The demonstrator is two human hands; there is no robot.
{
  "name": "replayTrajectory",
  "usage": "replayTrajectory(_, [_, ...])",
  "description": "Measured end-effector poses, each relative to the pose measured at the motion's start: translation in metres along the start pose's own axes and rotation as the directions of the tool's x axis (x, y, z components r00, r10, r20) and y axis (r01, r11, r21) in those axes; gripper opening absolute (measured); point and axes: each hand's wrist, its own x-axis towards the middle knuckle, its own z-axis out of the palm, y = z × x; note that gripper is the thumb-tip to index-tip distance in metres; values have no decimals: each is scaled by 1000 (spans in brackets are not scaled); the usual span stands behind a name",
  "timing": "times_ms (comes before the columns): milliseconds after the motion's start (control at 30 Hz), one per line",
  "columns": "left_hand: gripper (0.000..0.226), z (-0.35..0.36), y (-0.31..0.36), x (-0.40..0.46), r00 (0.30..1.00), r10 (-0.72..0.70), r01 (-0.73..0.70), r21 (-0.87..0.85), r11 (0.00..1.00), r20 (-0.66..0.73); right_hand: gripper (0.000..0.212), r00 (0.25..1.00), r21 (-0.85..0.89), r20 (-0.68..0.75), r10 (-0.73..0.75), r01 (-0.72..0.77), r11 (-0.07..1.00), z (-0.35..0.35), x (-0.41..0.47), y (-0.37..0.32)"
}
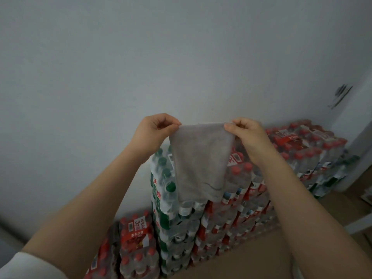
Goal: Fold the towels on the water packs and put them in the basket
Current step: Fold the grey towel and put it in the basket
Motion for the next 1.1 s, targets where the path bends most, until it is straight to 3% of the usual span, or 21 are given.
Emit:
replayTrajectory(67, [21, 2, -4, 27, 991, 32, -24, 56, 998, -132, 24, 997, -156, -72, -42, 30, 987, 0, 29, 0])
replayTrajectory(167, [14, -1, -8, 71, 968, -7, 23, 60, 998, -250, 25, 995, -130, -95, -31, 18, 991, 8, 70, -8])
replayTrajectory(300, [40, 13, -9, 102, 999, -8, 14, 160, 987, -38, 24, 991, -80, 69, -118, 124, 989, 28, 106, -30])
replayTrajectory(433, [66, 27, -8, 116, 984, 19, -69, 281, 957, 175, 22, 947, -98, 278, -160, 194, 976, 33, 124, -39])
replayTrajectory(633, [38, 22, -14, 129, 932, 16, -119, 264, 957, 362, 20, 892, 5, 429, -142, 155, 988, 23, 141, -24])
replayTrajectory(733, [38, 20, -17, 131, 920, -12, -81, 220, 972, 391, 11, 900, 74, 418, -125, 104, 992, 20, 152, -16])
replayTrajectory(800, [32, 19, -18, 132, 903, -31, -29, 133, 991, 429, 12, 899, 195, 422, -116, 34, 980, 19, 158, -12])
replayTrajectory(900, [30, 18, -20, 133, 860, -108, 43, 140, 989, 499, 15, 894, 353, 438, -90, -79, 932, 20, 166, -9])
replayTrajectory(1000, [22, 15, -28, 140, 854, -195, 55, 290, 955, 482, 19, 936, 330, 349, -39, -83, 940, 25, 177, 1])
replayTrajectory(1100, [22, 12, -36, 160, 968, -111, -53, 621, 782, 223, 23, 988, 118, 150, -46, 28, 993, 31, 188, 10])
